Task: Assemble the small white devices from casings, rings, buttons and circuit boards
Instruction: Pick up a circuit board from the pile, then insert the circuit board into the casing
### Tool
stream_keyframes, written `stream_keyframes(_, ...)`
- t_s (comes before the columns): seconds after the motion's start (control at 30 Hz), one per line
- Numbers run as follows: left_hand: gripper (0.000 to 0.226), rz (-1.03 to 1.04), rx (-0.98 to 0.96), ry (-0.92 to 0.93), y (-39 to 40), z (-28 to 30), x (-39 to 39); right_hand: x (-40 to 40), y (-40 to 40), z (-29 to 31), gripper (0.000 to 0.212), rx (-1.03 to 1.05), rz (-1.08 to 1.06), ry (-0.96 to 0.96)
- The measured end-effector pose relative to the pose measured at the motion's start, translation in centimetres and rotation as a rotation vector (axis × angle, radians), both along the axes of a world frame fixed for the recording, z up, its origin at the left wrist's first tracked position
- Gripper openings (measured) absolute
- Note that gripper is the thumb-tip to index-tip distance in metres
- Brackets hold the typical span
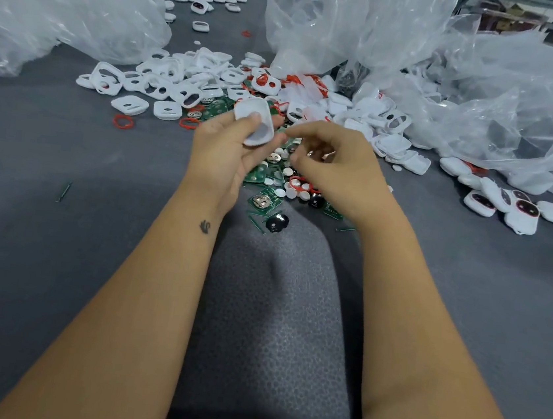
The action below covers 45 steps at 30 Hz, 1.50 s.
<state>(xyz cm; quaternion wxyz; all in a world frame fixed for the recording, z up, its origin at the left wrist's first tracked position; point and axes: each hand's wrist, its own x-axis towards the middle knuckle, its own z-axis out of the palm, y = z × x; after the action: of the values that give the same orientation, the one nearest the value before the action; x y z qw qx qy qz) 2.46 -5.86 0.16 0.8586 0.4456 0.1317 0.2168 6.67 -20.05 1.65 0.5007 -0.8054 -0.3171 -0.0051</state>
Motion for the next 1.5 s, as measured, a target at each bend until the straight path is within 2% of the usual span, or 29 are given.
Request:
stream_keyframes(0.17, 0.013, 0.181, -0.032, -0.042, 0.8, 0.1, -0.3, -0.5, 0.5, 0.2, 0.03, -0.239, 0.112, -0.042)
stream_keyframes(0.27, 0.014, 0.225, -0.08, -0.047, 1.0, 0.2, -0.4, -0.8, 0.9, 0.1, 0.031, -0.509, 0.241, -0.136)
stream_keyframes(0.33, 0.014, 0.225, -0.088, -0.043, 0.9, 0.2, -0.3, -1.0, 0.9, 0.1, 0.028, -0.574, 0.231, -0.119)
stream_keyframes(0.5, 0.016, 0.2, 0.043, 0.016, 0.0, 0.1, 0.1, -1.1, 0.7, 0.2, 0.021, -0.538, 0.183, -0.129)
stream_keyframes(0.67, 0.02, 0.195, 0.023, 0.013, 0.3, 0.0, 0.2, -0.7, 0.0, 0.2, 0.016, -0.21, 0.282, 0.142)
stream_keyframes(0.87, 0.018, 0.135, 0.01, 0.016, -0.2, -0.2, 0.3, 0.4, -0.5, -0.1, 0.019, 0.216, 0.089, 0.199)
stream_keyframes(1.0, 0.015, -0.006, 0.021, 0.033, -1.1, -0.2, 0.4, 0.0, 0.0, 0.3, 0.02, 0.391, 0.125, 0.261)
stream_keyframes(1.07, 0.014, -0.063, 0.017, 0.041, -1.5, -0.3, 0.5, -0.1, 0.3, 0.2, 0.02, 0.378, 0.1, 0.228)
stream_keyframes(1.17, 0.014, -0.102, -0.036, 0.049, -1.7, -0.5, 0.6, 0.0, 0.5, -0.2, 0.032, 0.278, -0.007, 0.168)
stream_keyframes(1.27, 0.016, -0.12, -0.071, 0.053, -1.7, -0.5, 0.8, 0.2, 0.6, -0.4, 0.033, 0.173, -0.107, 0.02)
stream_keyframes(1.37, 0.021, -0.119, -0.052, 0.072, -1.7, -0.5, 0.8, 0.3, 0.6, -0.6, 0.032, 0.028, -0.12, -0.12)
stream_keyframes(1.5, 0.022, -0.145, -0.116, 0.098, -1.7, -0.3, 0.6, 0.3, 0.3, -0.6, 0.036, -0.095, -0.098, -0.206)
